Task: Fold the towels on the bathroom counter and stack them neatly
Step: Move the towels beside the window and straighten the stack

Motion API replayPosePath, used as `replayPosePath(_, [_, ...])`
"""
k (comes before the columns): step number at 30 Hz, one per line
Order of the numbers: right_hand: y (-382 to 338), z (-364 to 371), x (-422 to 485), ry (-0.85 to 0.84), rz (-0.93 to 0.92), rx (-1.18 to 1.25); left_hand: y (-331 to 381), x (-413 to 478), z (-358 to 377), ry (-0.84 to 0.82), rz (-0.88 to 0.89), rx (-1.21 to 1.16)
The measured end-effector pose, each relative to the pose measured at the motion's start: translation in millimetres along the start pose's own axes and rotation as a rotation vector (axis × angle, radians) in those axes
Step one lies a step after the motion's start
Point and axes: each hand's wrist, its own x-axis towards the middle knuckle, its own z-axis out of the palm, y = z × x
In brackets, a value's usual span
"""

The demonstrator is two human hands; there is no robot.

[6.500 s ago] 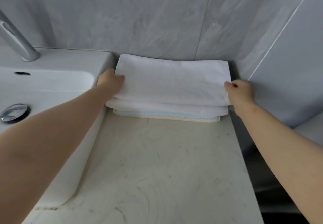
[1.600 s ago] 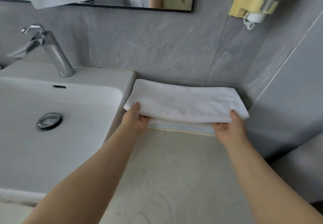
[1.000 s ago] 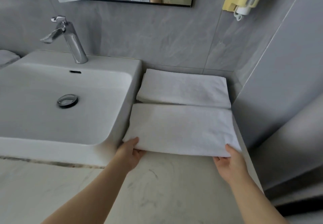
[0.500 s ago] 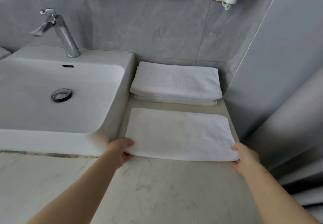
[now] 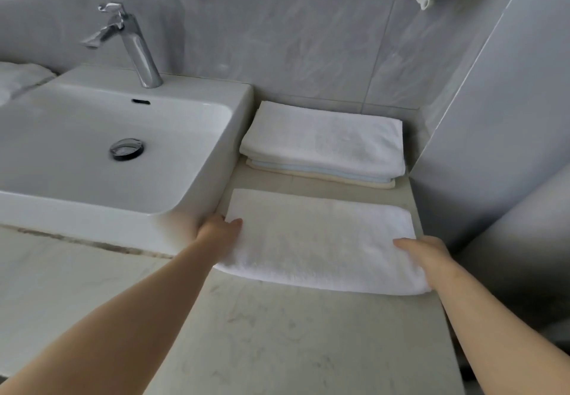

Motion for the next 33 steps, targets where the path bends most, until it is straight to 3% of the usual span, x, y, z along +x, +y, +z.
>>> replayPosePath(6, [-16, 10, -2, -0.039, -0.125, 0.076, 5, -18, -11, 0.114, 0.209, 0.064])
replayPosePath(13, [-81, 40, -48, -0.122, -0.372, 0.216, 33, -50, -71, 0.276, 0.465, -0.045])
replayPosePath(22, [-154, 123, -136, -0.291, -0.518, 0.263, -19, -42, -202, 0.536, 0.404, -0.197])
replayPosePath(33, [-179, 328, -254, -0.587, -0.562, 0.197, -169, -22, -391, 0.702, 0.250, -0.135])
